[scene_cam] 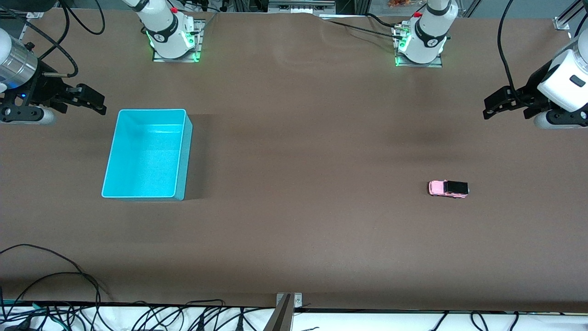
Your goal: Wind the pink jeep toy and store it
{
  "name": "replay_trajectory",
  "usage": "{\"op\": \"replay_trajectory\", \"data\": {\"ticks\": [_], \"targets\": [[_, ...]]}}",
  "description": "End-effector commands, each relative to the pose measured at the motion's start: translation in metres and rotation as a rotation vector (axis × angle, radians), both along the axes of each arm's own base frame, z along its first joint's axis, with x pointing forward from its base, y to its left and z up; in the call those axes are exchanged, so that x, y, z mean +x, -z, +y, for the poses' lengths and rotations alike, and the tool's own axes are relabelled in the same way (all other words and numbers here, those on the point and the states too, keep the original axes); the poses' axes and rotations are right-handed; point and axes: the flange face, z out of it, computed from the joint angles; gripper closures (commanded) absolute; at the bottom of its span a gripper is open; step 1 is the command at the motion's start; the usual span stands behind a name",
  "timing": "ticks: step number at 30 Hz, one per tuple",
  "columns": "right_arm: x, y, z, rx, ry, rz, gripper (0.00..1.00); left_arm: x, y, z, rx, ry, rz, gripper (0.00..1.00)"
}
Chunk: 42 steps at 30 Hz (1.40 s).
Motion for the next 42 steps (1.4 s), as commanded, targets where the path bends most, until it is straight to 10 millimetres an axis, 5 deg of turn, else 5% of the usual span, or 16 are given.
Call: {"op": "replay_trajectory", "data": {"ticks": [1, 16, 21, 42], "targets": [[0.001, -0.005, -0.004, -0.008, 0.000, 0.001, 0.00, 0.008, 0.000, 0.001, 0.020, 0.025, -0.004, 0.00], [0.002, -0.006, -0.003, -0.009, -0.003, -0.006, 0.00, 0.009, 0.002, 0.000, 0.014, 0.025, 0.000, 0.00], [0.002, -0.006, -0.003, -0.009, -0.003, -0.006, 0.00, 0.020, 0.028, -0.007, 0.029, 0.026, 0.049, 0.00], [0.002, -0.006, -0.003, -0.009, -0.003, -0.006, 0.00, 0.025, 0.053, -0.008, 0.027, 0.036, 0.125, 0.00]]}}
